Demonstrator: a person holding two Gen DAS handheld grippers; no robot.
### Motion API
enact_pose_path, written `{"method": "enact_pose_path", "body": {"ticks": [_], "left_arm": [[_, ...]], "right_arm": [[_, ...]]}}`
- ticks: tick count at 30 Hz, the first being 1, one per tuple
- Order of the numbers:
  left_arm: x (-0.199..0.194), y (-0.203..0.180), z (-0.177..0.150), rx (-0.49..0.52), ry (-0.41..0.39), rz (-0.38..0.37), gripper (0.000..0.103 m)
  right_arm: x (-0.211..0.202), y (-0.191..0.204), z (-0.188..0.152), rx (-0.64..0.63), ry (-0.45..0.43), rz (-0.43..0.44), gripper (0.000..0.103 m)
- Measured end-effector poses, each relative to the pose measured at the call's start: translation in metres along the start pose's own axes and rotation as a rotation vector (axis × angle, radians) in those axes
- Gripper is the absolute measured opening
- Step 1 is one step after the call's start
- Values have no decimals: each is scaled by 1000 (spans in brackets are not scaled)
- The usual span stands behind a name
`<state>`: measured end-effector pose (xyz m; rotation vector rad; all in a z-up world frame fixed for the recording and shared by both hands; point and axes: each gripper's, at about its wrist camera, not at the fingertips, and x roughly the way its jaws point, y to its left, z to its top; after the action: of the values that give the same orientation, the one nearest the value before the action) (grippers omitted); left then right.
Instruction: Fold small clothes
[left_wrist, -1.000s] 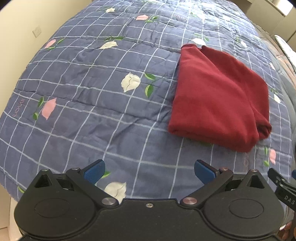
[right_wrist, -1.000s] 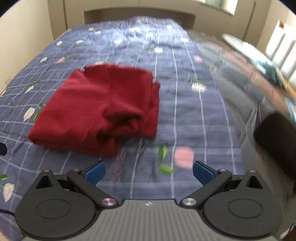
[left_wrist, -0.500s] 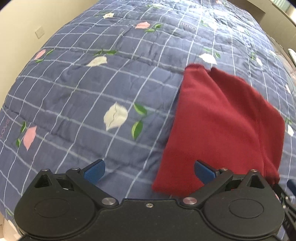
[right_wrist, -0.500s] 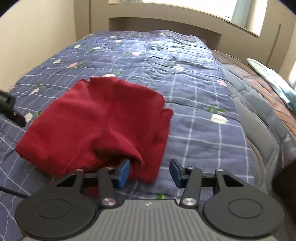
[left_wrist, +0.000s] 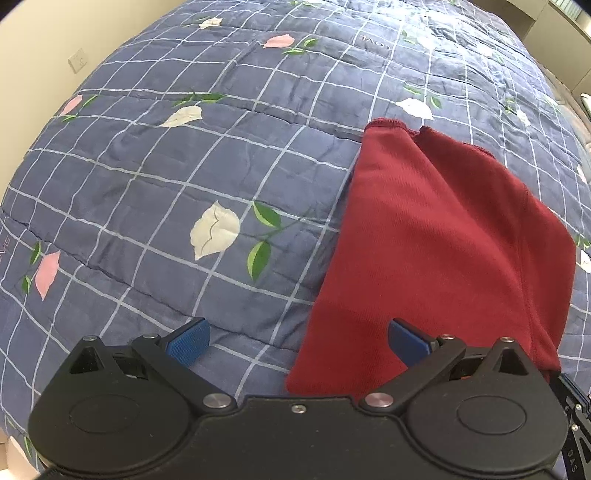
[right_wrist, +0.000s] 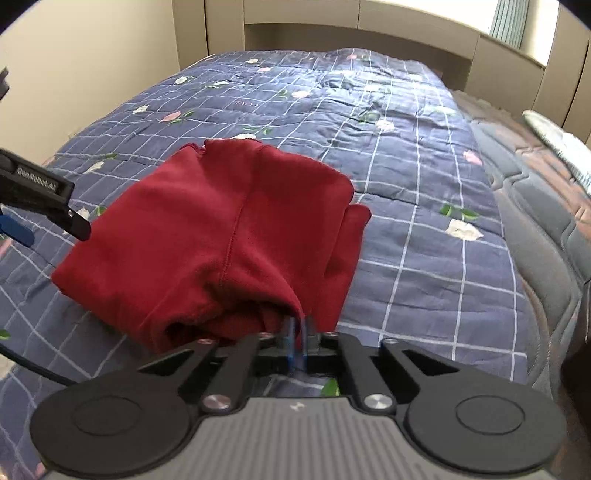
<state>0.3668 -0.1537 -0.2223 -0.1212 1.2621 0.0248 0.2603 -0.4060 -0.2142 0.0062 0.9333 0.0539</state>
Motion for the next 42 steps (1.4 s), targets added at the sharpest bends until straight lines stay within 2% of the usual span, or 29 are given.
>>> {"method": "enact_pose_path", "body": {"ticks": [2,3,4,6,9,15,21,27,34,42], "left_arm": [[-2,-1,1,-1,-10,-4,102],[-3,-1,2,3,-18,-5,102],[-4,-2,3,9,-23,-5,102],[-5,-5,5,24,-37,-3,102],[-5,-8,9,48,-53,-2,102],[-1,-11,16,78,-70,-1,102],[12,-9,24,119,-74,9,102],[26,-8,37,145,-70,12,102],[45,-10,45,146,-49,-36,102],[54,-18,47,145,-30,-101,102]], "right_arm": [[-5,-8,2,35,-6,3,54],[-8,-13,3,57,-11,7,68],[-9,-18,5,81,-15,10,73],[-10,-28,9,134,-25,13,90],[-4,-40,18,208,-42,23,102],[22,-49,36,302,-39,81,103],[47,-40,48,292,-21,125,103],[67,-36,50,319,15,93,103],[89,-41,44,395,68,121,103],[97,-47,41,447,78,145,103]]}}
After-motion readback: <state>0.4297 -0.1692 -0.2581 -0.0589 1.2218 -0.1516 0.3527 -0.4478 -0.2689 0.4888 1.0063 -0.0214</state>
